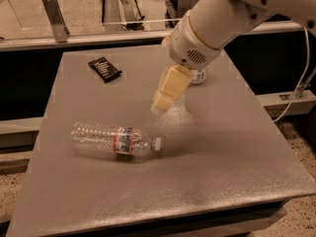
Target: Pick rxbar chocolate
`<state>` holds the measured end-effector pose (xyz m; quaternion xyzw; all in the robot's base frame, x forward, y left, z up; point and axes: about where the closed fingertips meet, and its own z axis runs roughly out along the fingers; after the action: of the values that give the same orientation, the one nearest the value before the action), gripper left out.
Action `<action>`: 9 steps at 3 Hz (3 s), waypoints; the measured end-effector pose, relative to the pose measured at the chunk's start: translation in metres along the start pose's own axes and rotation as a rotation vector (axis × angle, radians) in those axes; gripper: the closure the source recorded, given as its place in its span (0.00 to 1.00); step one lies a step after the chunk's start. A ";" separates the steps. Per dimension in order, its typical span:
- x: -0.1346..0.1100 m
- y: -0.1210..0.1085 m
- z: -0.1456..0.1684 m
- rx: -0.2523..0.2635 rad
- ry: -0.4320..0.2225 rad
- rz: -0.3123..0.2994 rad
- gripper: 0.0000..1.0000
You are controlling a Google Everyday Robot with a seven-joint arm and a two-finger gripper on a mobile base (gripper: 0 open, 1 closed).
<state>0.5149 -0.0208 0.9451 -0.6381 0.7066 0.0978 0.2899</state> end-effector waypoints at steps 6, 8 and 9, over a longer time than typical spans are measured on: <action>-0.072 -0.133 0.218 0.144 -0.143 0.318 0.00; -0.074 -0.142 0.238 0.115 -0.197 0.403 0.40; -0.076 -0.143 0.238 0.114 -0.204 0.406 0.64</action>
Offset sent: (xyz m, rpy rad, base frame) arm 0.1502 0.1269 -0.0642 0.2599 0.0093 -0.0858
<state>0.7207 0.1403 0.8253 -0.4523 0.7919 0.1779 0.3696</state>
